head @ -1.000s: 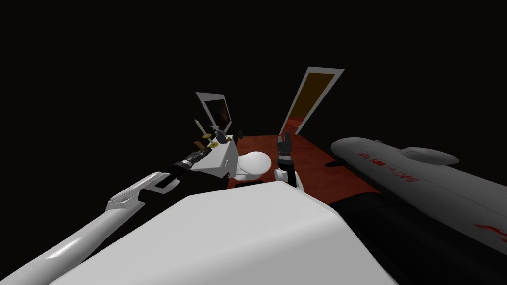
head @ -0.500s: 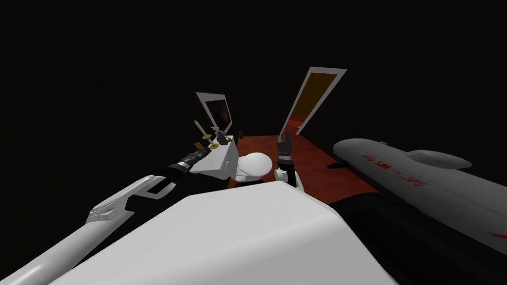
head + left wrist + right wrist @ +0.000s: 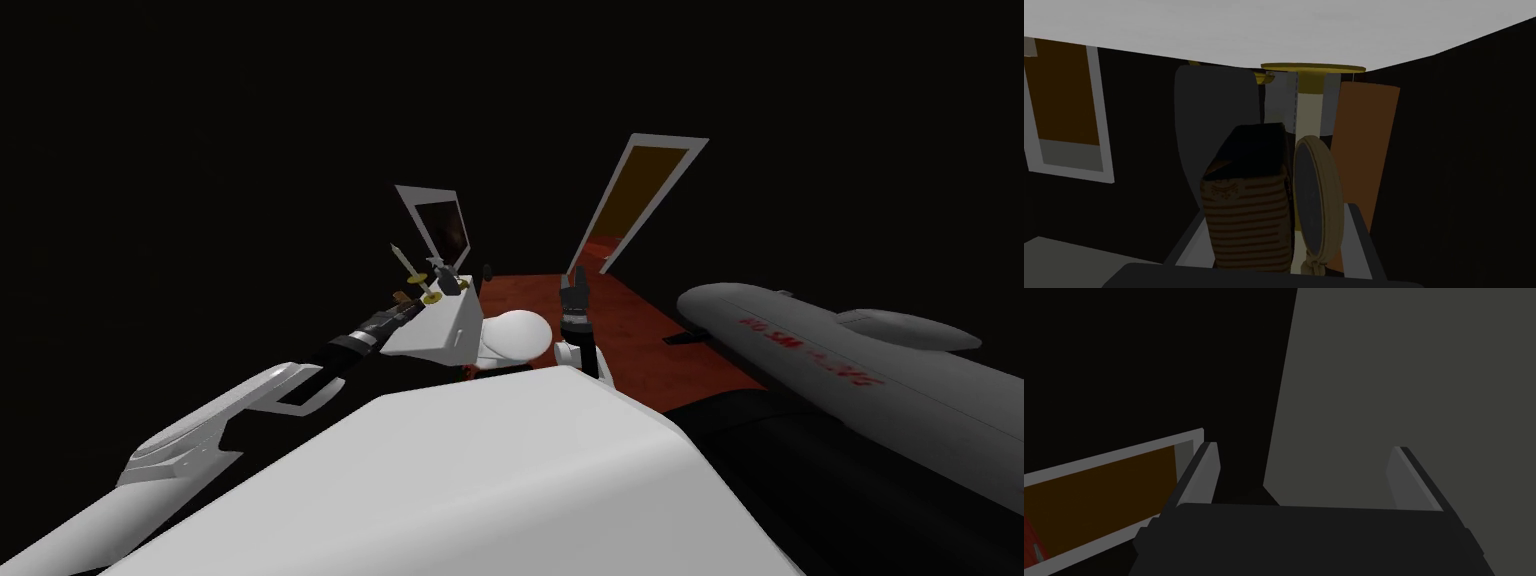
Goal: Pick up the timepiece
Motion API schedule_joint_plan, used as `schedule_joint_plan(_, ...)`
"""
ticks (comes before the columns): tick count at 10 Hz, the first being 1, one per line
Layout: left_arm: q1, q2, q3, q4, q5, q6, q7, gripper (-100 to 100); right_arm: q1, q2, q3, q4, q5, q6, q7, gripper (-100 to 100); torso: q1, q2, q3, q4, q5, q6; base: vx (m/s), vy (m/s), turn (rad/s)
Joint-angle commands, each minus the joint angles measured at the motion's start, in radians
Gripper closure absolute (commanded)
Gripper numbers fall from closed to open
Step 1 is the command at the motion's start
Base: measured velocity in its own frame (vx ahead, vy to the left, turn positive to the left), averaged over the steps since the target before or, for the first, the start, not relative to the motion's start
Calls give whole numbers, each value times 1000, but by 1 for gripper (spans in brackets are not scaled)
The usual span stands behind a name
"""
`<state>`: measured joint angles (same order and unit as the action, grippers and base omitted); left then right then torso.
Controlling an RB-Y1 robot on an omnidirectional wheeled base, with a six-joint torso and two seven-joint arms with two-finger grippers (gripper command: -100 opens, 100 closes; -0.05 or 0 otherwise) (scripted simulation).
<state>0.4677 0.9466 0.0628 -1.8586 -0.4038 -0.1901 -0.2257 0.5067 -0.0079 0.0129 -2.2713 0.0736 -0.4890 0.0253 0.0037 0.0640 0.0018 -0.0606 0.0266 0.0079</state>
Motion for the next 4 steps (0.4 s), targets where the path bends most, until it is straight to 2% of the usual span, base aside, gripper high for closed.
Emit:
schedule_joint_plan(1,38,2,6,-50,-1,4,1,100,0,0,0,0,0,0,0,0,0,0,0,0,0,0,-1,6,-17)
schedule_joint_plan(2,38,2,6,-77,-1,4,1,100,0,0,0,0,0,0,0,0,-1,3,2,1,0,0,-3,-1,16)
schedule_joint_plan(3,35,-7,4,-55,-4,2,-3,100,0,0,0,0,0,0,0,0,-3,4,3,1,-1,1,0,0,0)
schedule_joint_plan(4,35,-8,3,-60,-4,0,-4,0,0,0,0,0,0,0,0,0,-3,4,3,1,-1,0,0,0,0)
